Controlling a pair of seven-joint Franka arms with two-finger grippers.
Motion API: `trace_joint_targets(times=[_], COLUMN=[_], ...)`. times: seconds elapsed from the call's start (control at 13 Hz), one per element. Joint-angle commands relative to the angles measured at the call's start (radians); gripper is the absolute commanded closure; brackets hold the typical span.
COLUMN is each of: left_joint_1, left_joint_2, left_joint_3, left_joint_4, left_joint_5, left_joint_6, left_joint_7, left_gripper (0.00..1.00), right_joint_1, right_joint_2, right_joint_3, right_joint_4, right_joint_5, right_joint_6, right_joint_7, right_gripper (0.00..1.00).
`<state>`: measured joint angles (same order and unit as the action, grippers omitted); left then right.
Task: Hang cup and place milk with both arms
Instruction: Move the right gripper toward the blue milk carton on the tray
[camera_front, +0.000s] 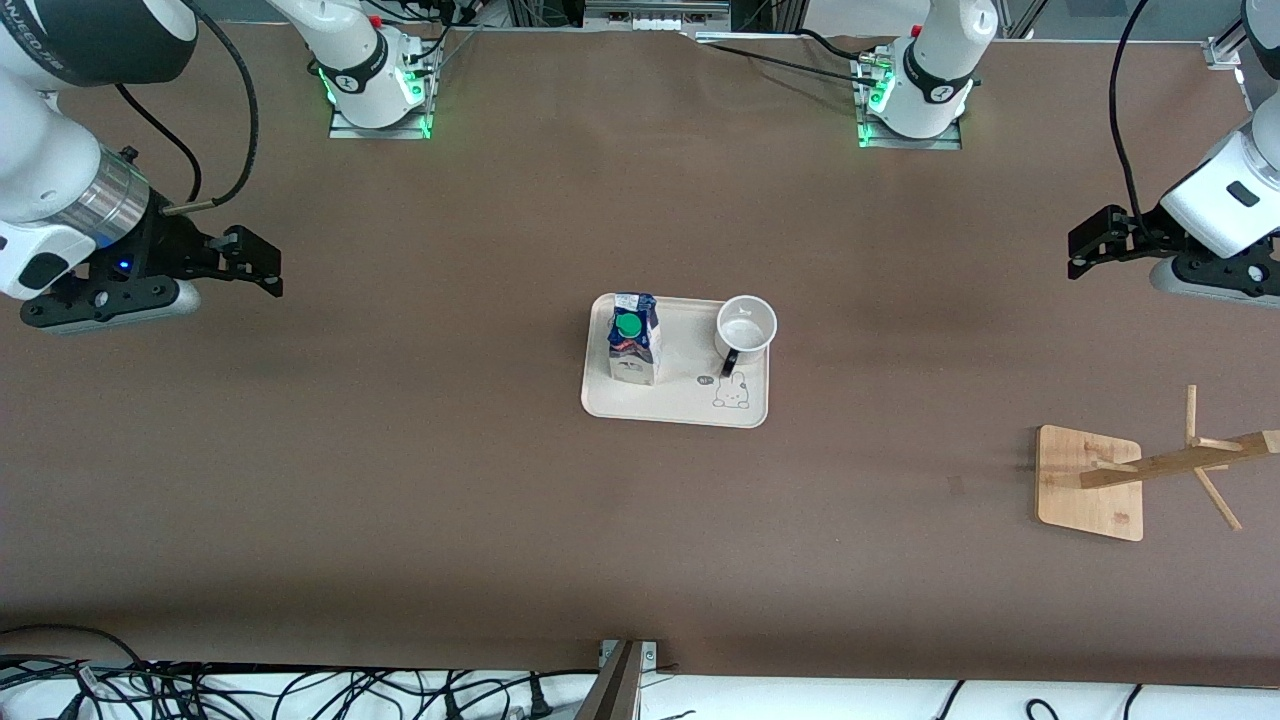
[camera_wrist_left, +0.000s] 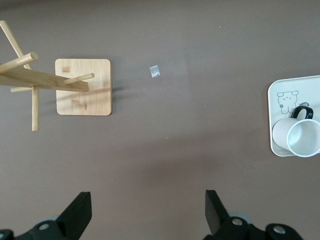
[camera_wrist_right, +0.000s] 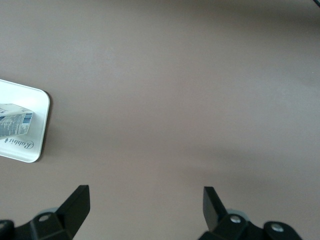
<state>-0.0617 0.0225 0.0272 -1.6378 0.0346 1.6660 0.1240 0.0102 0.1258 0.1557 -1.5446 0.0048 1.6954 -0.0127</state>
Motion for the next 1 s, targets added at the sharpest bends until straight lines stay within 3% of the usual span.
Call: trace_joint_targets(times=[0.0,0.23,0.54,0.77,0.92], left_joint_1=[-0.001,-0.001,-0.001,-0.001,-0.001], left_joint_2=[-0.006,-0.006,-0.006,-0.006,-0.006], left_joint_3=[-0.003,-0.003,-0.003,-0.003,-0.003], left_joint_4=[0.006,0.006,0.006,0.004,0.004], left_joint_5=[0.018,0.018,0.019,0.019,0.019], left_joint_6=[-0.014,-0.014,-0.014,-0.014,-0.014], left_joint_7=[0.014,0.014,0.014,0.016,0.016], left_gripper=[0.00,0.00,0.00,0.00,0.00], right_joint_1=[0.002,0.005,0.036,0.112,0.187], right_joint_2=[-0.011,-0.006,0.037,0.147,0.156], right_joint_3=[0.002,0.004,0.007,0.005,0.018], right_joint_4=[-0.011,-0.003,0.009,0.005,0.000], right_joint_5=[-0.019,-0.034,0.001,-0.048,-0.046], right_joint_6=[-0.007,0.004,0.115,0.121,0.127], right_joint_7=[-0.003,-0.007,-0.010,-0.004,0.020], right_gripper=[0.00,0.00,0.00,0.00,0.00])
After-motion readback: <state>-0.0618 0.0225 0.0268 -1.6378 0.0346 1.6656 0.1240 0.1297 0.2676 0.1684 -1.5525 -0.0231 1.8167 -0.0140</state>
